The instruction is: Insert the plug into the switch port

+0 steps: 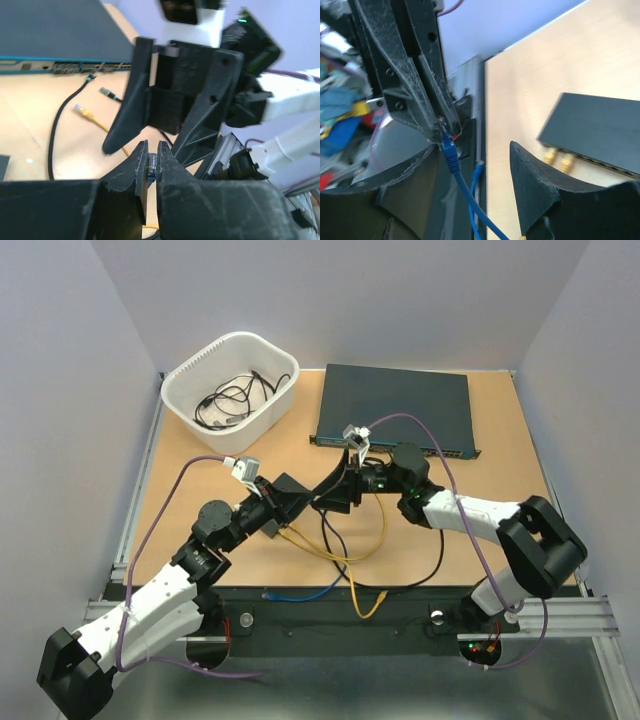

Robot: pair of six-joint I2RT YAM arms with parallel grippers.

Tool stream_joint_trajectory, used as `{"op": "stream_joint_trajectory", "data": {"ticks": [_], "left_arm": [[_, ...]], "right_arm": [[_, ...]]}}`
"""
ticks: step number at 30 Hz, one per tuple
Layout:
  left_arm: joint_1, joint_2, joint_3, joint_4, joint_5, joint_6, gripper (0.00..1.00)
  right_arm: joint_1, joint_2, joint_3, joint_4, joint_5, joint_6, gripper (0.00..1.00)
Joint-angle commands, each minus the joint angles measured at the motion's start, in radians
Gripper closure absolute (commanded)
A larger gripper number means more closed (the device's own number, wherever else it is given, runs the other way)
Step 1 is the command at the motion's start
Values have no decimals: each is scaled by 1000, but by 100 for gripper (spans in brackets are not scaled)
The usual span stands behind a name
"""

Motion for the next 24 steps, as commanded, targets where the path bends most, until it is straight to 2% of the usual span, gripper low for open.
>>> {"op": "stream_joint_trajectory", "data": {"ticks": [1,5,9,12,13,16,24], "left_arm": [[-4,15,99,-130,-115,-44,100],[-4,58,164,-282,-236,-107,100],[-4,106,171,-314,-290,-154,100],[-4,145,170,-331,-327,-196,100],[-4,158,168,-329,-333,-207,100],[-4,202,167,-328,-342,-217,100],[-2,242,142,-262,-318,-225,100]], "right_arm": [[-5,-132,19,-251,229,-174,36],[-4,-219,44,-512,416,-304,37],[32,-275,65,-621,565,-356,40],[108,-279,93,-687,701,-399,40],[160,-275,101,-706,791,-412,40],[235,-229,138,-736,897,-448,40],[297,-120,187,-740,947,-459,42]]}}
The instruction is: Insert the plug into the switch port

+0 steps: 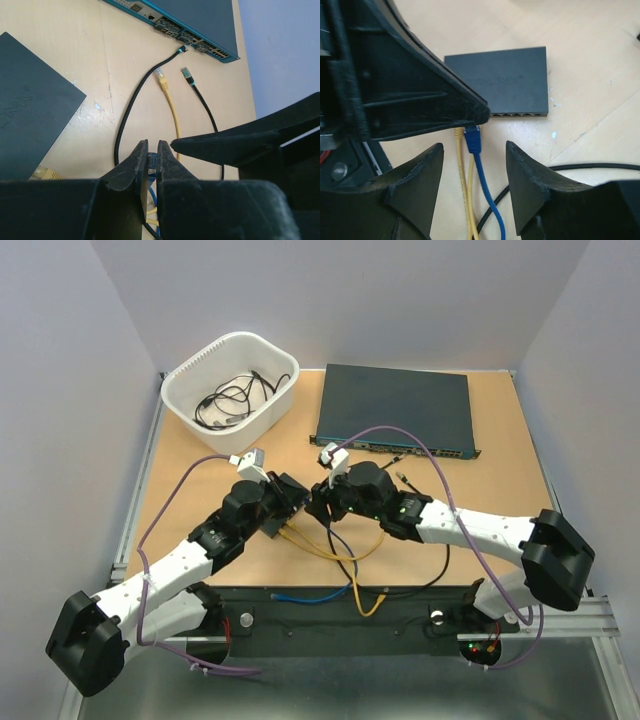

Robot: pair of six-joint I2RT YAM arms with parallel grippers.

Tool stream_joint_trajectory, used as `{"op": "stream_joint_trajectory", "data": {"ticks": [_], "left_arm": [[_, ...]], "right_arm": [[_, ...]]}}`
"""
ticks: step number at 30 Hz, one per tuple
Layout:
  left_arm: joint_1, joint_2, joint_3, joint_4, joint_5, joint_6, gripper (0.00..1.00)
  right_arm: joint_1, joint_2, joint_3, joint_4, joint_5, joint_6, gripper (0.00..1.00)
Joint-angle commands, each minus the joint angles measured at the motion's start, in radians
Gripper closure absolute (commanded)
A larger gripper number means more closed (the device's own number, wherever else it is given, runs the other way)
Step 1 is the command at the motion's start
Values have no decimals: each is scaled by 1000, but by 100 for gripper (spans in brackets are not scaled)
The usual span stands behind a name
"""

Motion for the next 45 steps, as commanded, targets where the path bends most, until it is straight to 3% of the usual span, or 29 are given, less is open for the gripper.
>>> {"op": "stream_joint_trajectory", "data": {"ticks": [1,17,19,22,29,34,36,37,41,45], "left_arm": [[-2,-5,8,58,-7,-12,100],[-3,-25,-9,84,19,-5,100],[-2,-30,-10,81,19,-5,100],[-2,-35,-10,74,16,-3,100],[-2,-41,-16,80,11,0,100],[0,-31,-16,77,2,17,100],[0,-24,-9,55,-16,23,88],[3,-21,-1,32,-36,25,74],[52,-22,8,-18,-76,64,39],[227,-5,-16,14,19,130,24]], "right_arm": [[16,30,54,-11,81,-32,43],[19,82,90,-9,82,-23,58],[21,92,99,-9,81,-22,62],[23,93,100,-6,90,-20,77],[23,69,68,30,76,-5,99],[23,53,42,41,82,1,99],[21,53,30,41,90,1,100],[23,52,24,40,108,3,100],[23,85,17,3,156,9,100],[23,164,54,-84,179,20,100]]}}
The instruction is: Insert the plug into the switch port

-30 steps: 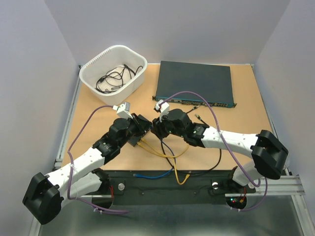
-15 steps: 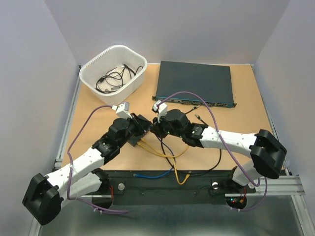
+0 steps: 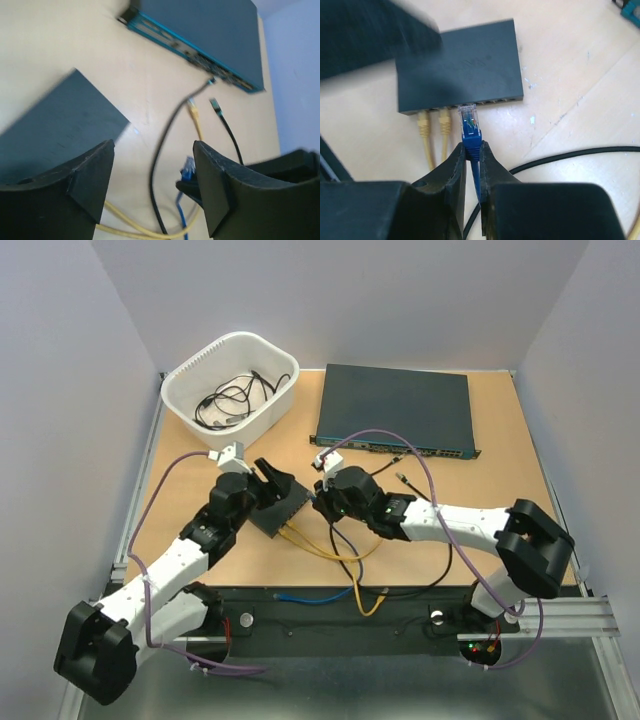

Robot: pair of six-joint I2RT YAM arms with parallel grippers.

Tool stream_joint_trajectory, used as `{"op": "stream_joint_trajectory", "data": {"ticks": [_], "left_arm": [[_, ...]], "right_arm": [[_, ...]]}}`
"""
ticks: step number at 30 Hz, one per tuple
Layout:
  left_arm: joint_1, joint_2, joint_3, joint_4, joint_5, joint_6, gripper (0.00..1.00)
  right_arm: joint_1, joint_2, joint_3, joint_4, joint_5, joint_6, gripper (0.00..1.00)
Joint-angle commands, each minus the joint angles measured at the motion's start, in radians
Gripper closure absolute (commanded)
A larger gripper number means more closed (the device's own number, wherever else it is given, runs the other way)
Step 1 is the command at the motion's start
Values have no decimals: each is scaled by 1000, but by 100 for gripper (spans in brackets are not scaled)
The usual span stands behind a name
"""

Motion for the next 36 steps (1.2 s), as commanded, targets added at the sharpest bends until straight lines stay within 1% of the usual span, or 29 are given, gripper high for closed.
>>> {"op": "stream_joint_trajectory", "data": {"ticks": [1,4,6,7,9,12,15,19,26,36], "left_arm": [[152,7,-19,40,62,88,24],[244,47,-16,54,74,123,23],[275,88,-10,66,74,136,23],[302,103,-10,69,106,134,23],[322,142,-13,109,144,128,24],[347,229,-17,178,195,120,26],[361,339,-5,216,226,123,29],[367,405,10,249,254,125,31],[373,446,6,267,266,123,31],[374,499,10,290,300,122,33]], "right_arm": [[-3,82,36,-63,48,18,99],[-1,119,62,-87,37,21,100],[-1,171,99,-121,23,16,100],[-1,188,111,-123,20,18,100],[-1,241,151,-173,16,18,99],[-1,286,183,-198,11,19,99],[-1,312,218,-213,-4,18,100],[-1,351,249,-239,-15,15,100],[0,403,303,-290,-46,12,100],[-1,450,366,-347,-33,18,100]]}}
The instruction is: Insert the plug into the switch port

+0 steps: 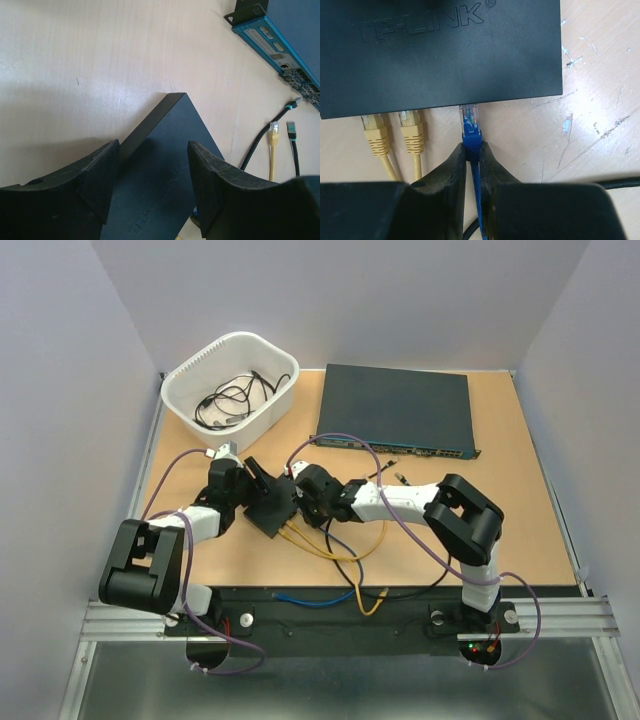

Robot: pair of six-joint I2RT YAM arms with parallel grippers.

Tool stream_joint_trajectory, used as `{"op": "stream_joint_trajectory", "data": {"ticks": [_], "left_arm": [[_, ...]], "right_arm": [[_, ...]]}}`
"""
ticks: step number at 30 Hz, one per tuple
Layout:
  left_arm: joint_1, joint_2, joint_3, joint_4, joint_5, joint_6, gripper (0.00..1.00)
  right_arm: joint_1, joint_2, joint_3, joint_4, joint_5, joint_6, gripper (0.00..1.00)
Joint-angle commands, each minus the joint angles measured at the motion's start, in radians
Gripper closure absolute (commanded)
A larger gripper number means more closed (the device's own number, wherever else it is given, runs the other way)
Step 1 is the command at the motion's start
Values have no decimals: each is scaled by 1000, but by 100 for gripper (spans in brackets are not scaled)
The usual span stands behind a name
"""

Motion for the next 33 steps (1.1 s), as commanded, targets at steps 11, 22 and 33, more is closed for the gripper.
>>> {"op": "stream_joint_trajectory", "data": {"ticks": [11,22,33], "left_arm": [[4,54,23,53,56,25,35],[4,62,21,56,60,32,36],[4,100,29,58,69,40,37]], "right_arm": [[2,67,112,-123,-2,15,100],[2,120,203,-216,46,35,99],[5,187,331,-303,64,14,100]]}}
